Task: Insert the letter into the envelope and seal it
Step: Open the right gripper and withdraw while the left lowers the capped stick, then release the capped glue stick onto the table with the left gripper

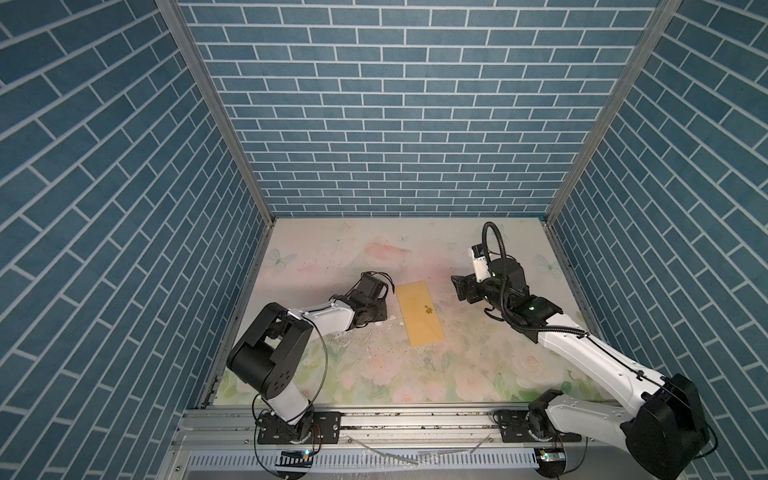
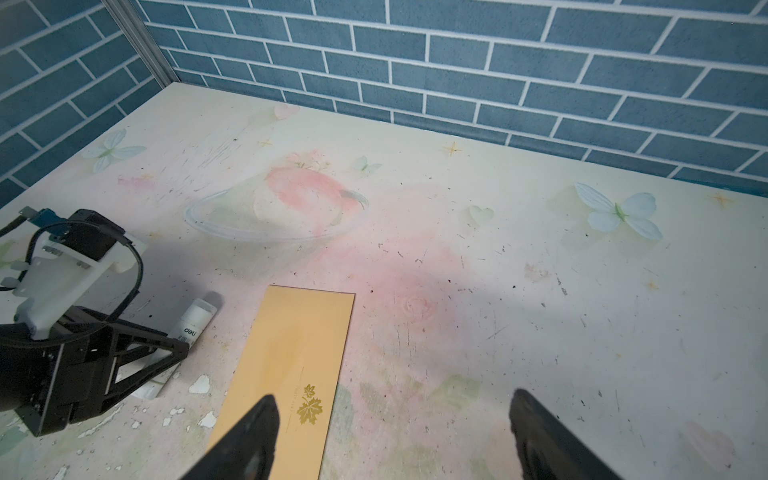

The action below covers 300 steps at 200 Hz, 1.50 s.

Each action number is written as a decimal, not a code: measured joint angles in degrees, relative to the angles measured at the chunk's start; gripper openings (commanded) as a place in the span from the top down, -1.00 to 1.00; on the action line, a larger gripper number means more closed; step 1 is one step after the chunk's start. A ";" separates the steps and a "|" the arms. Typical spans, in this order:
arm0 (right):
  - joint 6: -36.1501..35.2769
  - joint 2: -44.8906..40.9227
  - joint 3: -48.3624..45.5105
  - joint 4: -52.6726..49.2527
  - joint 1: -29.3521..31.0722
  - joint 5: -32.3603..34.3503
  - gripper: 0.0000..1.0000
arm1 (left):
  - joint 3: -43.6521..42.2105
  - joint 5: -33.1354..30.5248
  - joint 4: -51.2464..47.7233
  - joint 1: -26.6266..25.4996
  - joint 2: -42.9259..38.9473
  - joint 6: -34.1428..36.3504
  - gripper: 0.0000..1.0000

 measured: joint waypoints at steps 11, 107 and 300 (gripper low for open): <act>0.00 0.00 -0.09 0.02 0.00 -0.04 -0.73 | 0.00 0.00 -0.04 0.02 -0.22 -0.13 0.01; 1.03 -0.33 -1.55 0.22 -0.11 -0.24 -0.78 | -0.90 -0.09 -0.04 0.13 -3.45 -0.87 -0.20; 2.51 -14.05 -22.05 13.29 -19.54 11.21 -0.88 | -20.28 -39.74 26.86 3.02 -28.52 35.41 -0.76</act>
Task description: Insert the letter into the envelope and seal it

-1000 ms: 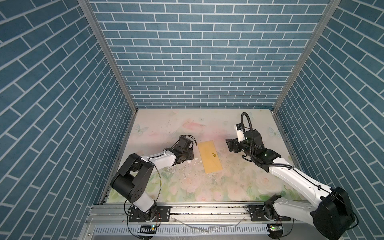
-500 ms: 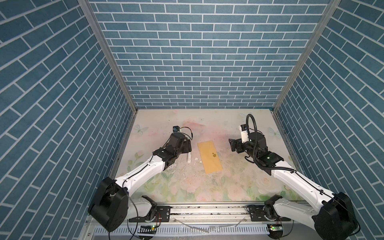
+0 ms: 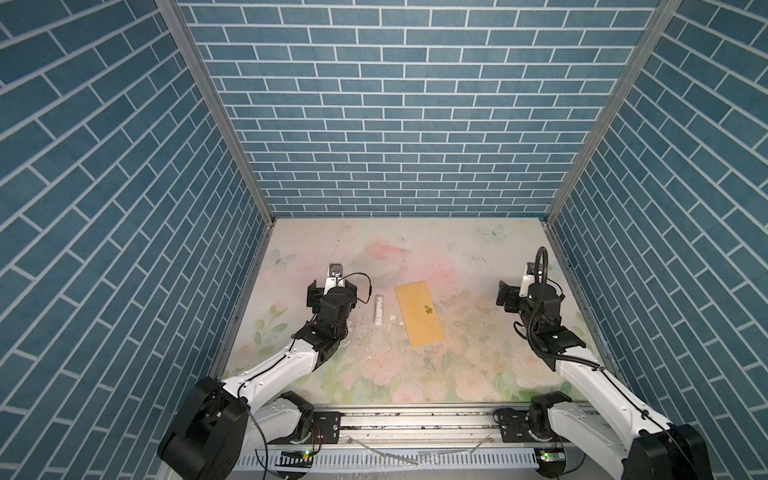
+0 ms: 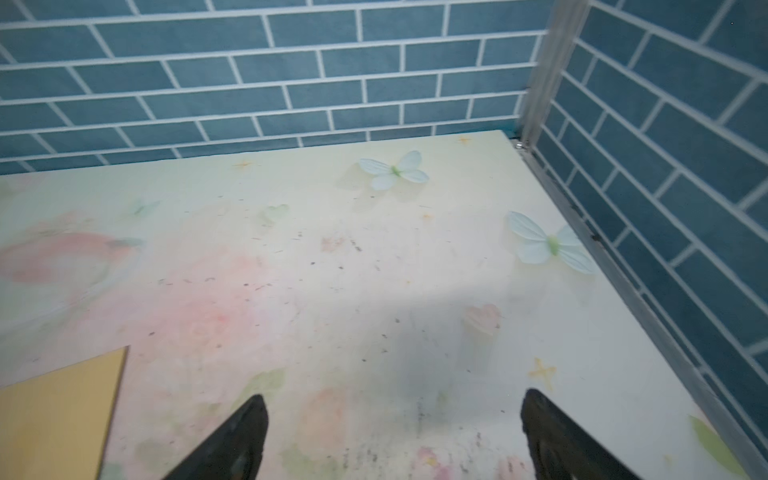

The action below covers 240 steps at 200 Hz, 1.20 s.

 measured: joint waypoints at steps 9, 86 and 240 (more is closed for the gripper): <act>-0.02 -0.96 -1.49 0.81 -1.51 1.20 -0.88 | -1.31 -1.20 3.39 0.92 0.72 2.19 -0.76; -1.84 3.45 -7.67 11.85 -9.22 3.98 -0.87 | -8.90 -2.08 22.14 8.74 6.25 9.25 -0.75; -7.15 35.10 -6.99 40.04 -14.93 -6.99 -0.84 | -9.16 15.80 36.81 20.31 21.27 6.56 -0.99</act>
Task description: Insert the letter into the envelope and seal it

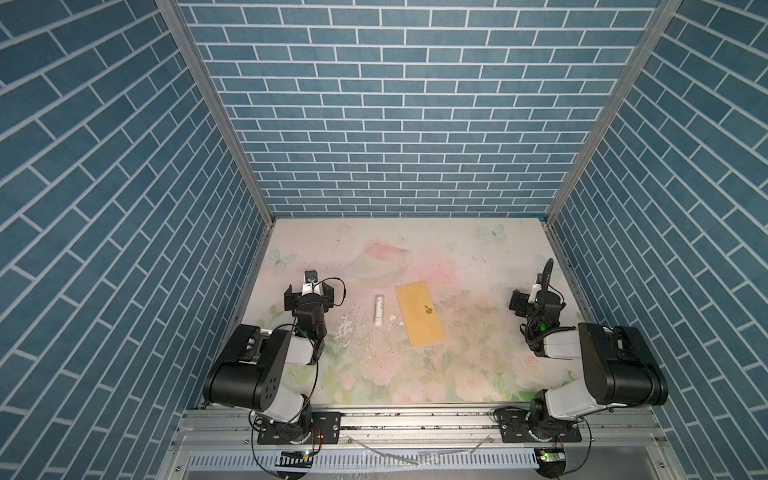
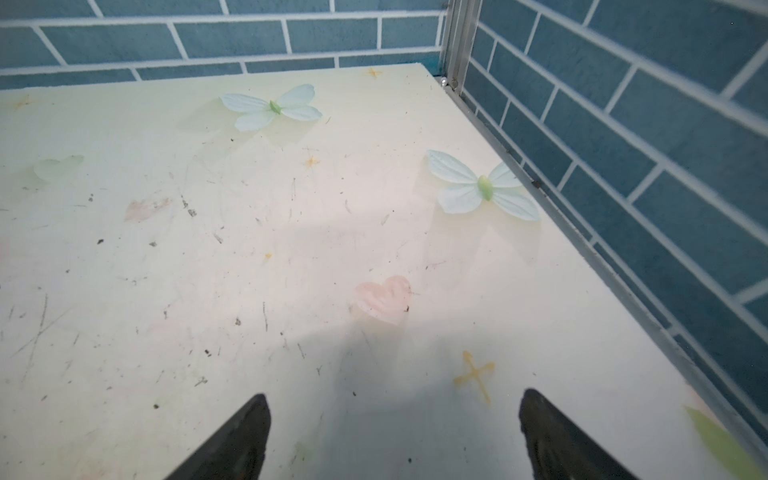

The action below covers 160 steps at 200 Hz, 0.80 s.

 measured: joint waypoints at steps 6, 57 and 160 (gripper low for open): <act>-0.02 0.39 0.33 -0.31 -0.04 -0.59 -0.84 | 0.24 0.61 -0.46 0.20 0.07 -0.22 -0.99; -0.17 0.70 2.93 -0.17 -0.42 -3.45 -0.97 | 5.97 6.01 -7.85 3.85 0.17 -2.71 -0.99; -0.15 0.70 2.93 -0.20 -0.42 -3.91 -0.98 | 6.01 8.26 -10.34 4.39 0.20 -3.61 -0.99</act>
